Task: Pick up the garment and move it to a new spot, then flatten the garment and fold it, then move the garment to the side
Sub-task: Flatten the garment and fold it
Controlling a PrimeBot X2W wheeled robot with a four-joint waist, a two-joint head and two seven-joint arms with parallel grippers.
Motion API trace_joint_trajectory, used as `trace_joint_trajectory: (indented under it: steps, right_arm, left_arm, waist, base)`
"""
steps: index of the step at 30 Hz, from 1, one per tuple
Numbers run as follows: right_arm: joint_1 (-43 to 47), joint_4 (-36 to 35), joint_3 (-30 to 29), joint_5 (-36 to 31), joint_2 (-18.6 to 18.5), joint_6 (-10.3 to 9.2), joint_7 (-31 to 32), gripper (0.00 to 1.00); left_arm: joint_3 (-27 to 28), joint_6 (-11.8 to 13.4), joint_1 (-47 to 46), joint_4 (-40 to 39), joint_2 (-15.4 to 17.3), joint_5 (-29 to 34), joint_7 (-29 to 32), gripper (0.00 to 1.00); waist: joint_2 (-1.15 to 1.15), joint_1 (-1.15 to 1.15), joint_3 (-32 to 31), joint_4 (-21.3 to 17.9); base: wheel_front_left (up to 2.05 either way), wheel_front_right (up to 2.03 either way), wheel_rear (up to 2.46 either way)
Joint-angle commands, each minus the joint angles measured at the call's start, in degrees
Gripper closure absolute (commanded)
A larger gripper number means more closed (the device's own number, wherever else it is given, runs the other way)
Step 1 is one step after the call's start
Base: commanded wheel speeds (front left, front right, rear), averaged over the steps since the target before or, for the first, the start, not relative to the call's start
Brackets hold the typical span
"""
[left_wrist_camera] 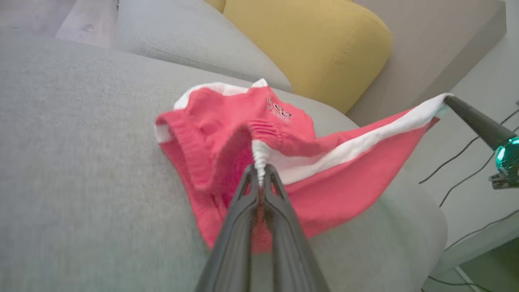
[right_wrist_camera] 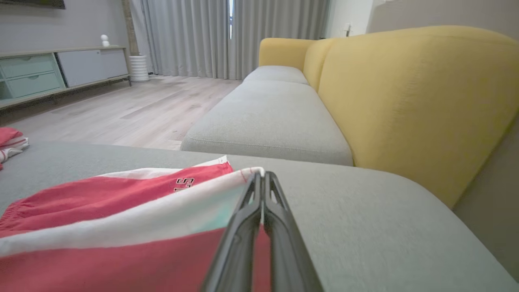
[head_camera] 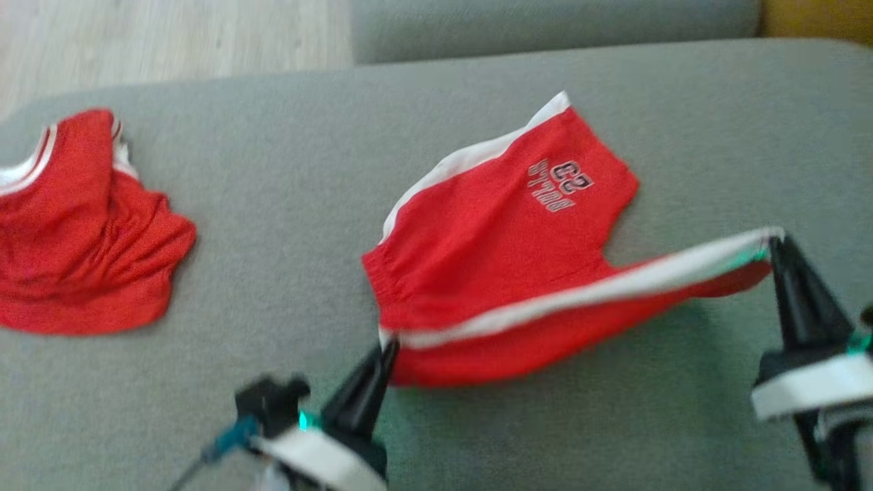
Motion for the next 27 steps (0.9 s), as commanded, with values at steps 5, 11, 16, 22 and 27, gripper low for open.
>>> trace_joint_trajectory:
  steps: [5,11,16,22,27]
  right_arm:
    - [-10.9,3.4,2.4,0.5,-4.9,0.39,0.5,1.0]
    - [-21.2,9.3,5.6,1.7,-7.9,0.39,1.9,1.0]
    - [-30.3,15.9,9.1,2.4,-9.7,0.39,3.3,1.0]
    - [-41.4,26.0,14.5,4.0,-10.8,0.39,2.1,1.0]
    - [-46.0,33.2,17.1,4.1,-10.0,0.39,-1.1,1.0]
  left_arm:
    - [1.9,-0.3,-11.4,1.2,-0.8,-4.5,2.3,1.0]
    - [0.9,-0.4,-17.9,3.1,-0.8,-9.2,2.7,1.0]
    - [-1.0,-0.4,-23.9,5.1,-0.5,-13.7,2.4,1.0]
    - [-4.6,-0.4,-31.2,9.6,-0.1,-16.9,0.8,1.0]
    - [-7.9,-0.4,-34.3,13.8,0.2,-15.5,-2.9,1.0]
  waist:
    - [0.0,-0.01,6.4,4.4]
    - [0.0,-0.01,9.6,6.2]
    - [0.0,-0.01,12.8,8.2]
    - [0.0,-0.01,16.8,10.0]
    - [0.0,-0.01,18.1,10.7]
  base:
    - [0.0,0.0,0.0]
    - [0.0,0.0,0.0]
    - [0.0,0.0,0.0]
    - [0.0,0.0,0.0]
    - [0.0,0.0,0.0]
